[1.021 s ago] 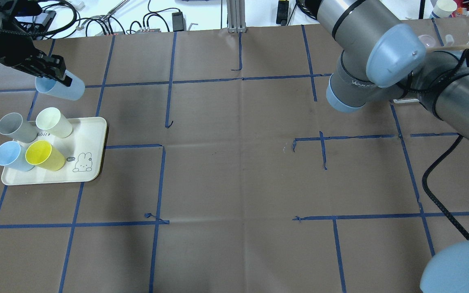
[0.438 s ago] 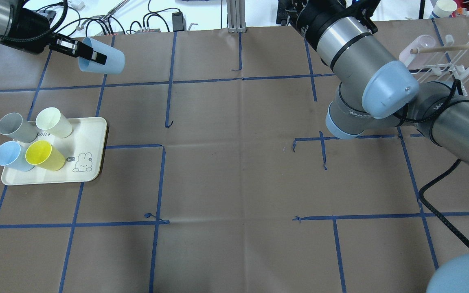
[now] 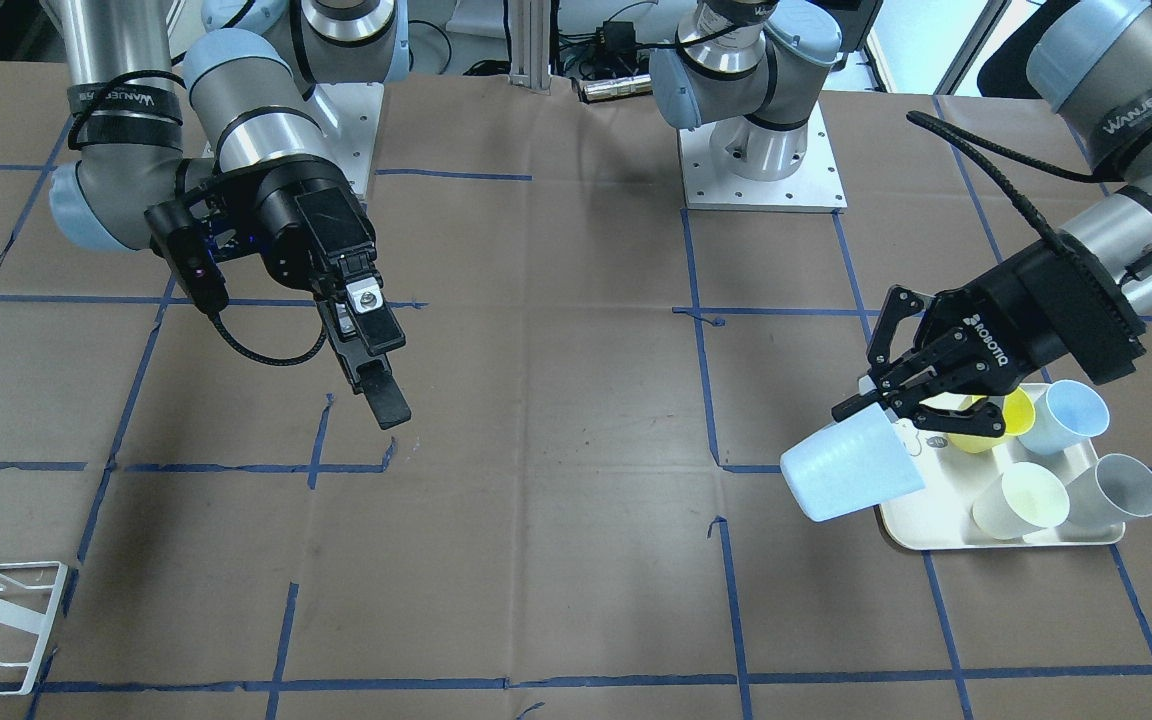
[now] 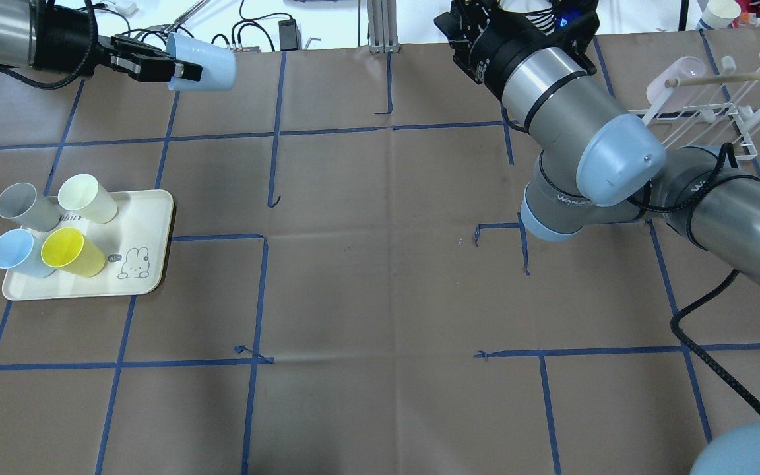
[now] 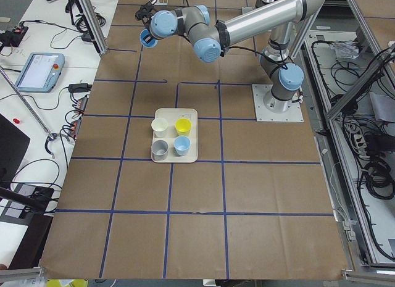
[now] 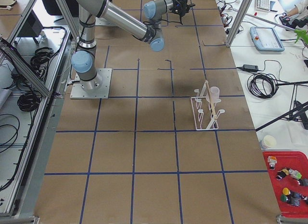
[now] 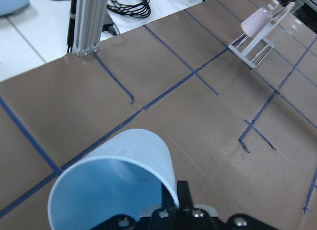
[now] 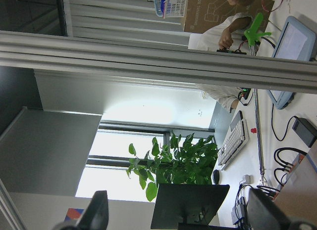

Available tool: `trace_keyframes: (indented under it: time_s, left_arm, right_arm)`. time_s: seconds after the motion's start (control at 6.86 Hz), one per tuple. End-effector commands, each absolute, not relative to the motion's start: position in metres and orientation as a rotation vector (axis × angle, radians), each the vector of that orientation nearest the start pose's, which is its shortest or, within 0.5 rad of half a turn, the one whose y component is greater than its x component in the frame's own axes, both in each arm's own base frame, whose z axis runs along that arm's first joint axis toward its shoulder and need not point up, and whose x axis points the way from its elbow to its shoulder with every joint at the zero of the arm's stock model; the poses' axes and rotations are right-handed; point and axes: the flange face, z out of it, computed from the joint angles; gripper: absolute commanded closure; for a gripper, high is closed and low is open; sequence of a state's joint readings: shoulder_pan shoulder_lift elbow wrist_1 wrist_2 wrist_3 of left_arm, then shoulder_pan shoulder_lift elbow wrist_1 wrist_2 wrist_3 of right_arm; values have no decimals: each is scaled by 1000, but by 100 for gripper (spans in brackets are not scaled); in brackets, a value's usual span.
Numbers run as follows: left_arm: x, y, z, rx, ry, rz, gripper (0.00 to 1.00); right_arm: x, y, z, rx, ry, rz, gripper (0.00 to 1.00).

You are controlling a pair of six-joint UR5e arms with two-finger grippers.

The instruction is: Transfer IKEA cup to right arm and place on rack

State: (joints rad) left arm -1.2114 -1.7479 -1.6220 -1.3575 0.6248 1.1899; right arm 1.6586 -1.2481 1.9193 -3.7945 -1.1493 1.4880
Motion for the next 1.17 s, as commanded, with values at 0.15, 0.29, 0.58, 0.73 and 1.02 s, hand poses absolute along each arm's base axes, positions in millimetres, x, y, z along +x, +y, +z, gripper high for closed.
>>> trace_keyframes:
  time_s: [0.15, 0.29, 0.58, 0.73, 1.02]
  left_arm:
    - [-39, -590, 382, -1043, -1841, 1096, 100]
    - [-69, -586, 371, -1125, -1779, 1150, 100]
    - [-107, -591, 367, -1168, -1706, 1202, 100]
    - [-123, -592, 365, -1130, -1709, 1208, 100]
    - [-134, -594, 373, -871, -1806, 1248, 100]
  right_arm:
    - [222, -511, 405, 944, 1457, -719, 0]
    - [221, -507, 396, 979, 1484, -688, 0]
    - [222, -510, 387, 1005, 1509, -654, 0]
    - [223, -512, 383, 1024, 1529, -628, 0]
    - [228, -509, 370, 1043, 1565, -602, 0]
